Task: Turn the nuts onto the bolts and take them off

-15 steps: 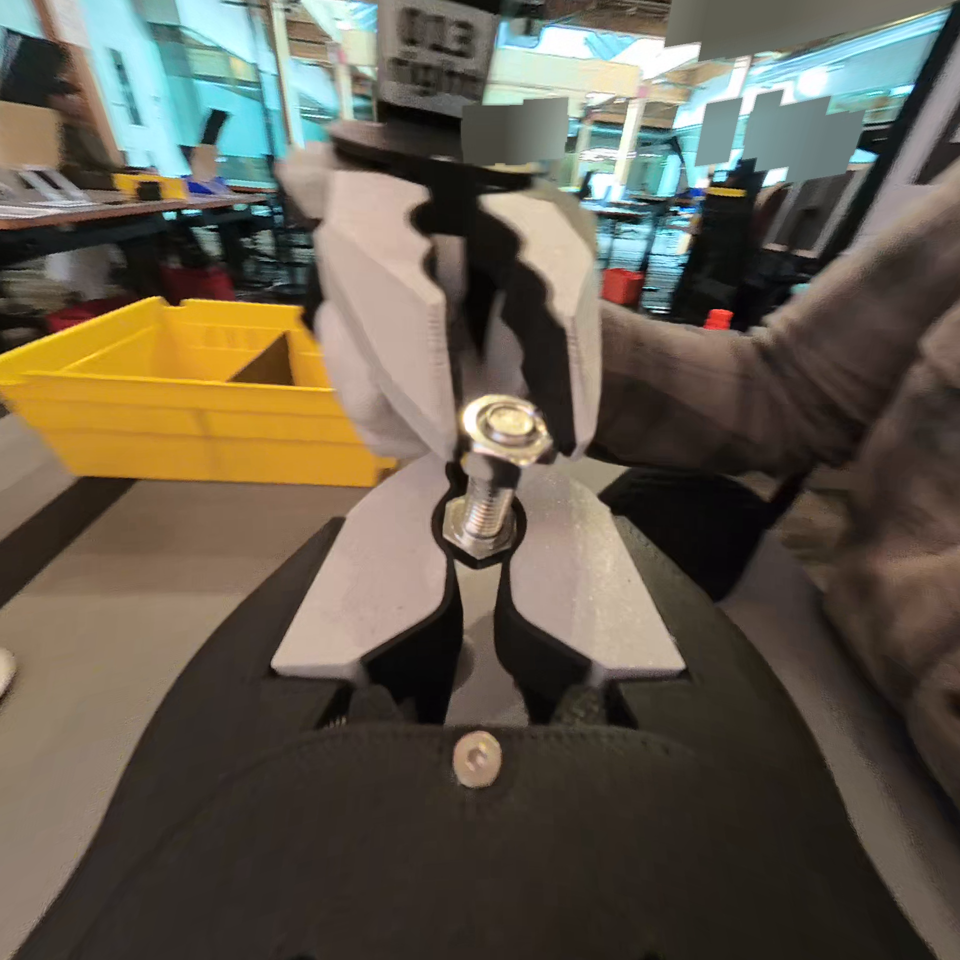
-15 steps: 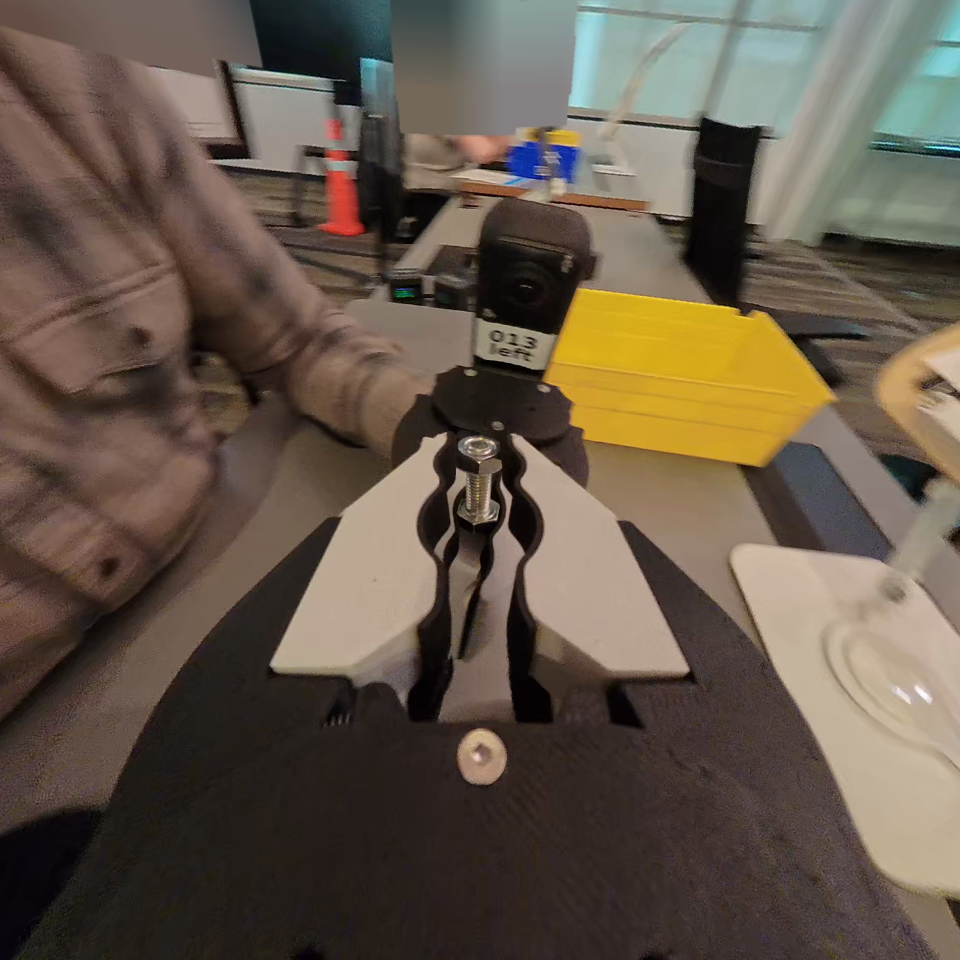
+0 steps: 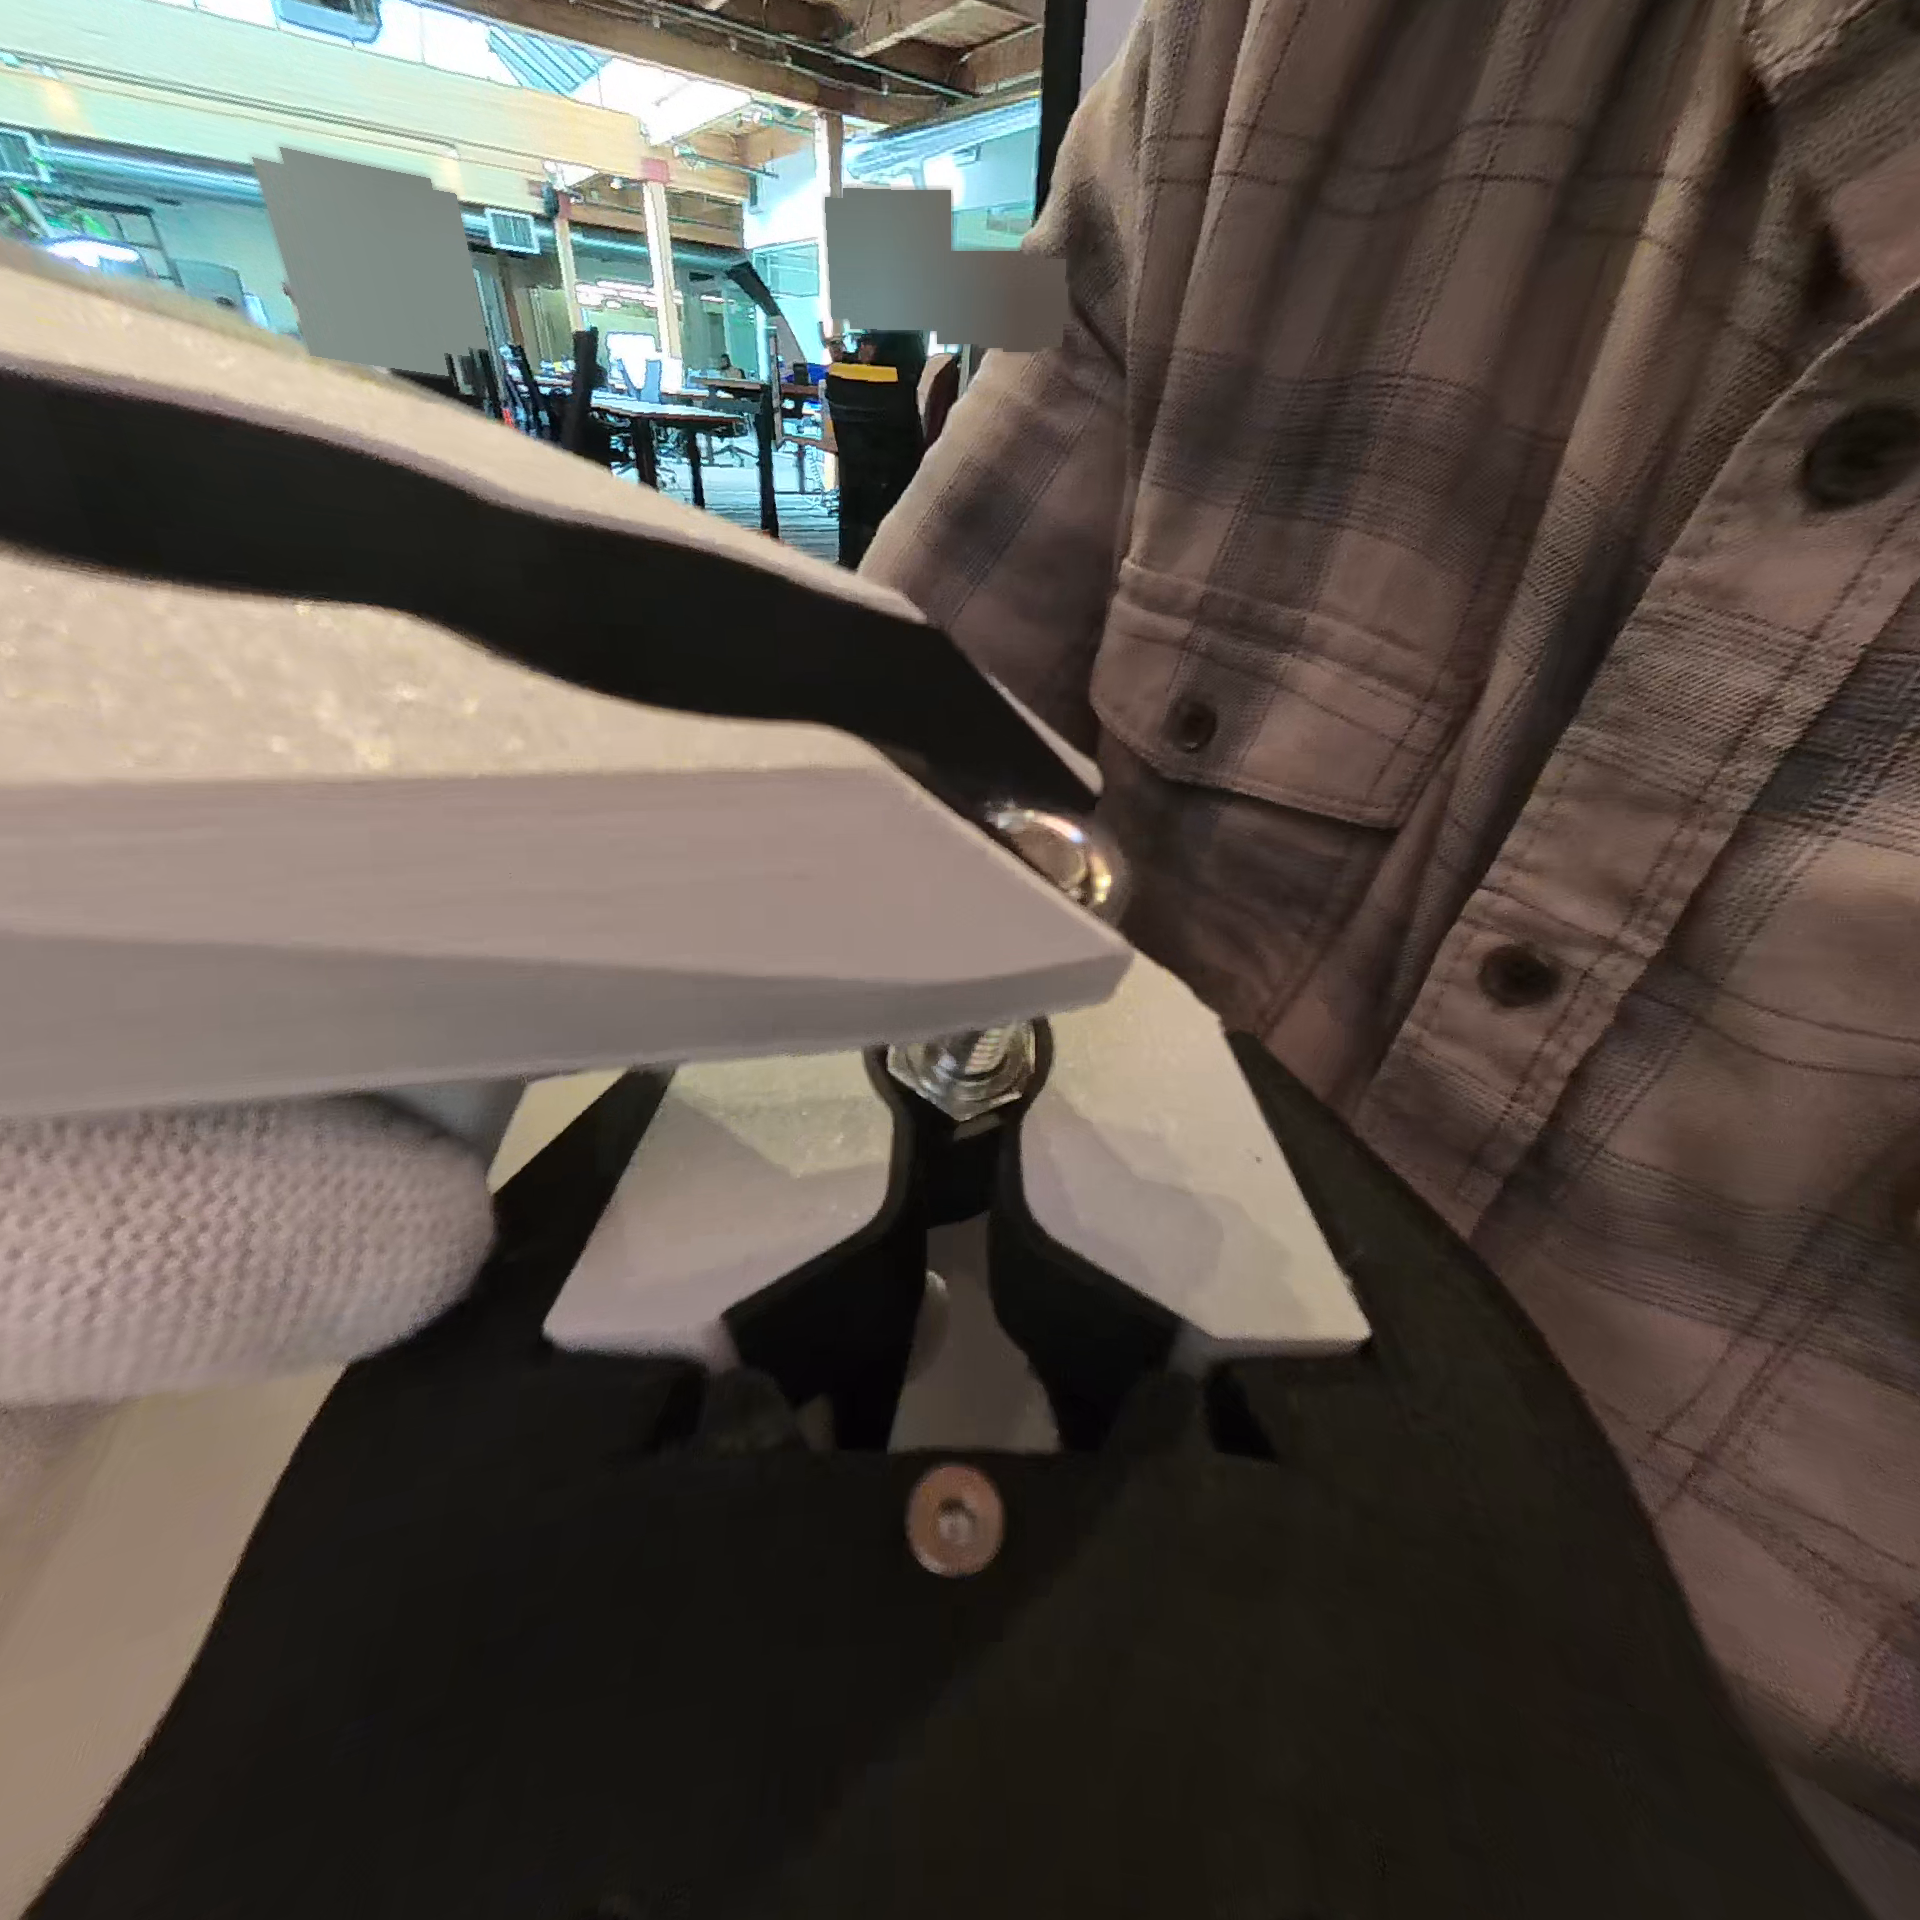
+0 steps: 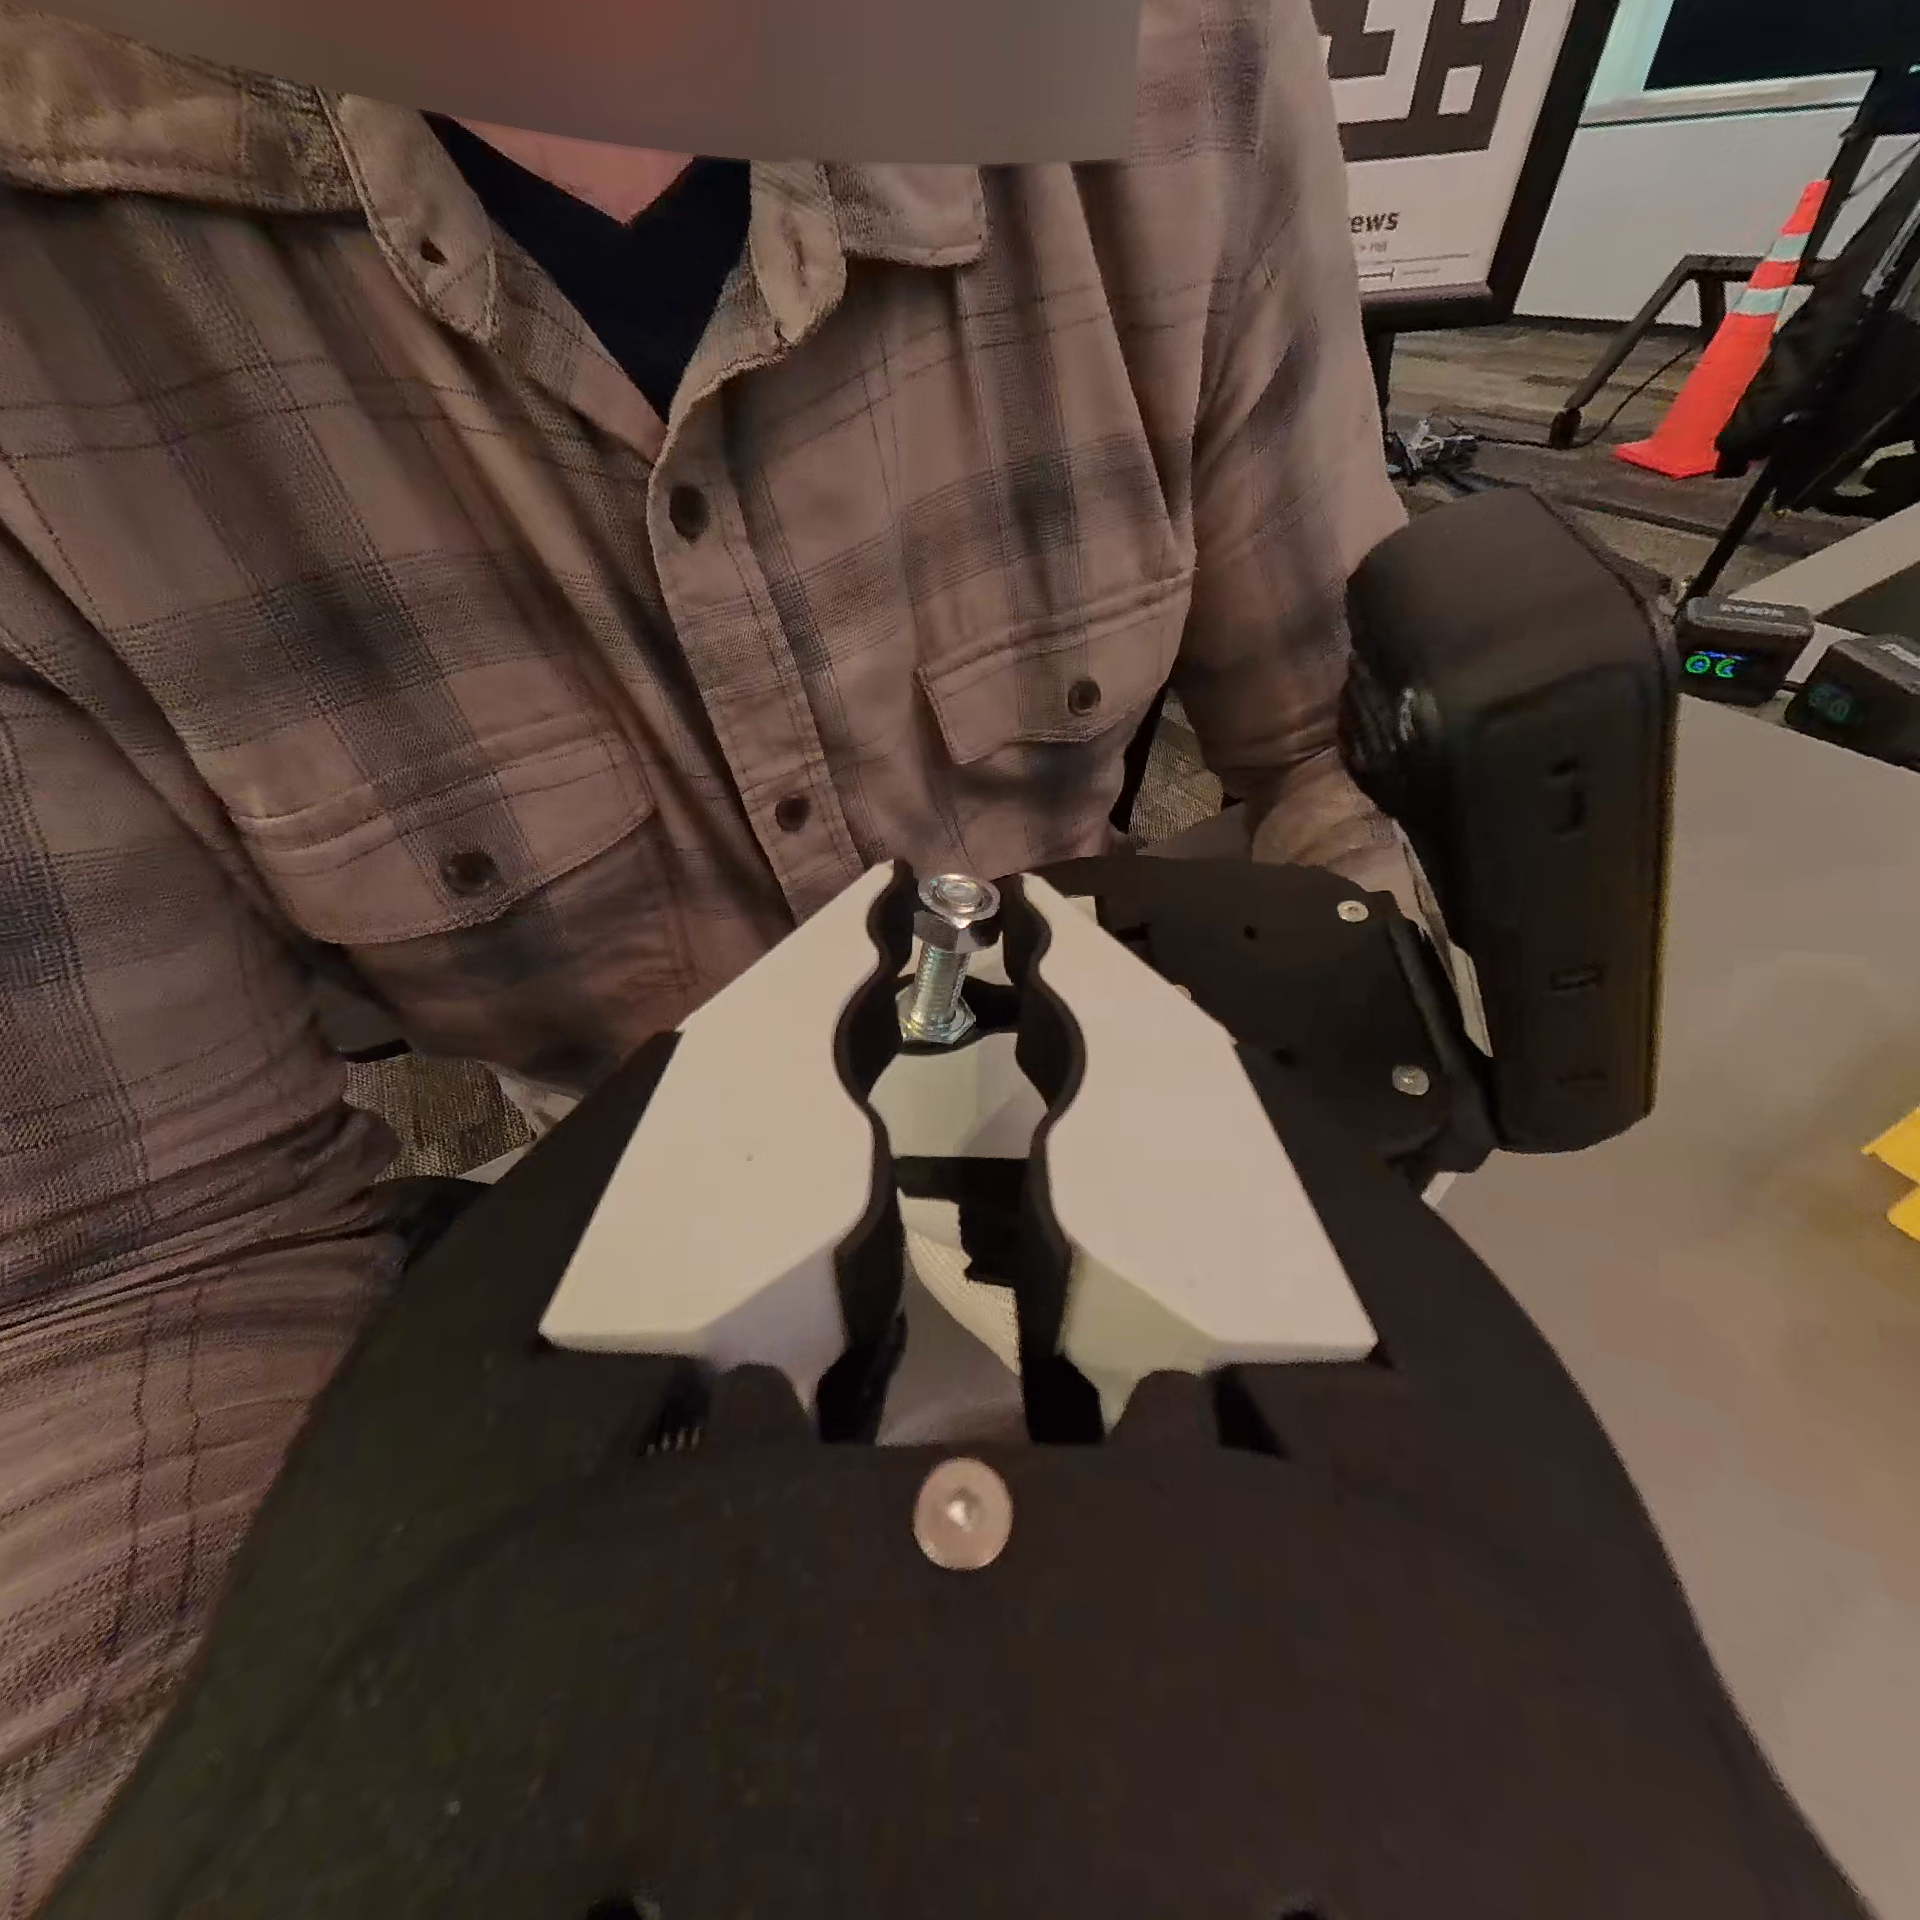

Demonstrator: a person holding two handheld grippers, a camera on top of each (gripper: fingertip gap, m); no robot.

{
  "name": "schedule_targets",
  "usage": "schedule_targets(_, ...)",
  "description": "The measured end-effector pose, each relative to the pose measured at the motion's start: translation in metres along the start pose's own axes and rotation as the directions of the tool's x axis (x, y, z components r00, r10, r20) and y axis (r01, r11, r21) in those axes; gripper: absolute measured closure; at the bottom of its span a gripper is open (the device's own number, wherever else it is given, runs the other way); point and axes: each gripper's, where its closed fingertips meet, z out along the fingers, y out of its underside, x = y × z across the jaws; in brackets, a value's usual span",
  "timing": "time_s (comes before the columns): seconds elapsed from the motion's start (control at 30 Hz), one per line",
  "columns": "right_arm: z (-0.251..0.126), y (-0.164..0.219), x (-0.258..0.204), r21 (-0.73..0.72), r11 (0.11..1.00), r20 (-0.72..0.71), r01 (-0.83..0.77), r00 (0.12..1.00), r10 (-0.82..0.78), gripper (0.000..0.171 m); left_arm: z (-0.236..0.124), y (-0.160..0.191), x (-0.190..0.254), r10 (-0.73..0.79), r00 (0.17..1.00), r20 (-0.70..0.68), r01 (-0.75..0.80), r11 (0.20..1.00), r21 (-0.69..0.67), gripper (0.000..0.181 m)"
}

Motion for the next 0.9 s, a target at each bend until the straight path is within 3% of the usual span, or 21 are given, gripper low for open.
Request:
schedule_targets(0.1,-0.008,-0.003,0.011,0.024,1.0,-0.119,0.011,0.993,-0.009,0.157,-0.011,-0.004,-0.017,-0.012,0.997,0.082,0.01,1.0,0.024,0.172)
schedule_targets(0.23,-0.043,-0.009,0.038,0.04,0.998,-0.47,0.037,0.882,-0.014,0.131,-0.042,-0.005,-0.065,-0.026,0.94,0.339,0.01,0.999,0.047,0.172)
schedule_targets(0.33,-0.077,-0.011,0.055,0.051,0.998,-0.734,0.027,0.678,0.019,0.125,-0.074,-0.002,-0.104,-0.06,0.83,0.554,0.018,0.997,0.081,0.172)
schedule_targets(0.43,-0.104,-0.001,0.067,0.03,1.0,-0.91,0.005,0.414,0.025,0.123,-0.103,0.006,-0.13,-0.073,0.71,0.7,0.018,0.996,0.086,0.172)
schedule_targets(0.53,-0.115,0.014,0.076,0.036,0.999,-0.98,-0.015,0.196,0.039,0.125,-0.123,0.012,-0.145,-0.08,0.609,0.789,0.015,0.996,0.09,0.172)
schedule_targets(0.73,-0.117,0.035,0.1,0.106,0.994,-0.987,0.022,-0.12,0.108,0.129,-0.144,0.021,-0.158,-0.053,0.465,0.884,-0.008,0.998,0.065,0.172)
schedule_targets(0.9,-0.114,0.044,0.113,0.128,0.991,-0.962,0.028,-0.24,0.131,0.131,-0.152,0.022,-0.161,-0.054,0.416,0.908,-0.013,0.998,0.065,0.172)
